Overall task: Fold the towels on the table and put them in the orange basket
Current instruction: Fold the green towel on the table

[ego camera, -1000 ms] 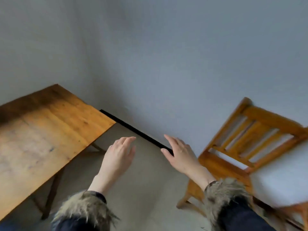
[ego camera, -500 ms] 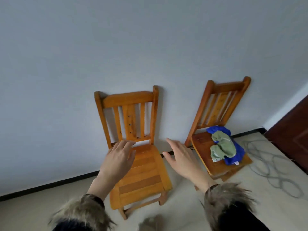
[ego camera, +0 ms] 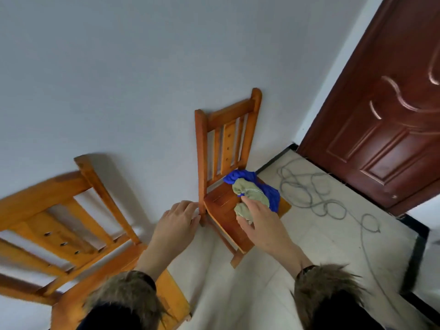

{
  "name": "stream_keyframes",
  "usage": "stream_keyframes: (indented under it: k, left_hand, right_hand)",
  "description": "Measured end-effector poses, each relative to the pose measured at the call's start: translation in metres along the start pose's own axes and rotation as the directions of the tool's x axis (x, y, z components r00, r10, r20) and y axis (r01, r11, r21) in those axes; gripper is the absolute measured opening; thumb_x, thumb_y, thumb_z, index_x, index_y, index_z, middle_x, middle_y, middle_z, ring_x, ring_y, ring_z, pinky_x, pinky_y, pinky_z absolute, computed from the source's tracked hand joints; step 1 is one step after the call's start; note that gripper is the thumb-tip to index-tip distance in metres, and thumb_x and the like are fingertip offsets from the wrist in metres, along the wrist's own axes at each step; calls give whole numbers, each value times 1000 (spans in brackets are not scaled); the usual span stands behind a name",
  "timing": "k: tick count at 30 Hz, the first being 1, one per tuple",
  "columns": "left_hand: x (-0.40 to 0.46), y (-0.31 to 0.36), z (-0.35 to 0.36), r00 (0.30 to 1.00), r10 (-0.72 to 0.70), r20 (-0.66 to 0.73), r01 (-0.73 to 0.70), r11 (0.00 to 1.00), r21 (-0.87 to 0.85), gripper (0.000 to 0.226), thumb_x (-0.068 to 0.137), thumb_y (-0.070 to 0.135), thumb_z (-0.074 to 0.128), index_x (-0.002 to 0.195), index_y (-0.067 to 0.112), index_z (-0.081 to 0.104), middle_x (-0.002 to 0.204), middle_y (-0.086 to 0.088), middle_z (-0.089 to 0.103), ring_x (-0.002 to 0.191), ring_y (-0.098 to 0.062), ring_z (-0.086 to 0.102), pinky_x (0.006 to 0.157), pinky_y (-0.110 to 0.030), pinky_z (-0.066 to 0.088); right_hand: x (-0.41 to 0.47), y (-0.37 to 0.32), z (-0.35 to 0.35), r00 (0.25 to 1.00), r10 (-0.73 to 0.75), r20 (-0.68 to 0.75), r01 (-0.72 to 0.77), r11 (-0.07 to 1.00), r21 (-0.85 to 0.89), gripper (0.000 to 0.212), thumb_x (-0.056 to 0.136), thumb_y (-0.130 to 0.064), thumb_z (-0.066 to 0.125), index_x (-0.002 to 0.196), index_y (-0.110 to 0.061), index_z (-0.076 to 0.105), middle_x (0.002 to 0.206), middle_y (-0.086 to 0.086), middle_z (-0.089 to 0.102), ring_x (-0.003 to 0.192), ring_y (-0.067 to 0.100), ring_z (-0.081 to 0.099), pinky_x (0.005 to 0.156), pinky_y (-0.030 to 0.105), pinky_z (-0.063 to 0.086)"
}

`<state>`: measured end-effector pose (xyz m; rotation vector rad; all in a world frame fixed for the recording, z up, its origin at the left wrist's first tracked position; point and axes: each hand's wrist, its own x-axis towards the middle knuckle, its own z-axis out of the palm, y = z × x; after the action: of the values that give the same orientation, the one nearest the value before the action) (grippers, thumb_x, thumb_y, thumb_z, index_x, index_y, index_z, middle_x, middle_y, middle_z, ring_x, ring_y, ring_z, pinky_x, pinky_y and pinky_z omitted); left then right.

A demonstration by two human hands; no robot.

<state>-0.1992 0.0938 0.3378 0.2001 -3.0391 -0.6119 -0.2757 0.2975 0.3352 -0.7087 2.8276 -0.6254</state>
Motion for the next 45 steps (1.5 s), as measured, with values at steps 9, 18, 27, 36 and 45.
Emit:
stream_keyframes:
  k: [9, 18, 27, 36, 45]
  left_hand:
    - [150, 58, 96, 982, 14, 189, -20, 999, 28, 38, 99, 33, 35, 135, 24, 43, 136, 5, 48, 121, -16, 48, 97, -30, 42]
    - [273, 111, 237, 924, -121, 362, 132, 991, -7, 38, 97, 27, 42, 135, 22, 44, 136, 2, 48, 124, -19, 46, 100, -34, 40]
    - [290, 85, 396, 870, -113, 481, -3, 972, 234, 35, 92, 13, 43, 125, 17, 54, 124, -1, 56, 115, -20, 51, 97, -34, 40]
    - [298, 62, 479, 959, -4, 284, -97, 935, 341, 13, 72, 31, 73, 78, 20, 68, 76, 2, 58, 74, -22, 54, 75, -34, 27]
    - [309, 55, 415, 919, -347, 186, 386, 885, -259, 12, 94, 8, 48, 96, 15, 57, 85, 5, 60, 77, -18, 55, 89, -25, 21]
  right_hand:
    - [92, 159, -4, 995, 51, 82, -46, 997, -61, 54, 95, -38, 45, 143, -19, 29, 135, 0, 48, 115, 17, 51, 91, 33, 46]
    - [199, 306, 43, 981, 11, 193, 0, 998, -57, 44, 93, -28, 51, 134, -11, 44, 117, 9, 59, 102, 28, 58, 79, 39, 48]
    - [232, 410, 185, 950, -48, 309, 78, 993, -86, 43, 69, -2, 74, 110, -8, 63, 99, 12, 65, 84, 35, 63, 61, 40, 52]
    - [246, 438, 261, 982, -84, 171, 140, 926, -351, 35, 53, -11, 82, 84, -19, 66, 82, 4, 58, 74, 27, 56, 61, 33, 42]
    - [263, 408, 221, 976, -216, -1, 213, 964, -162, 9, 72, -14, 66, 78, -15, 59, 84, 2, 60, 78, 23, 56, 67, 36, 44]
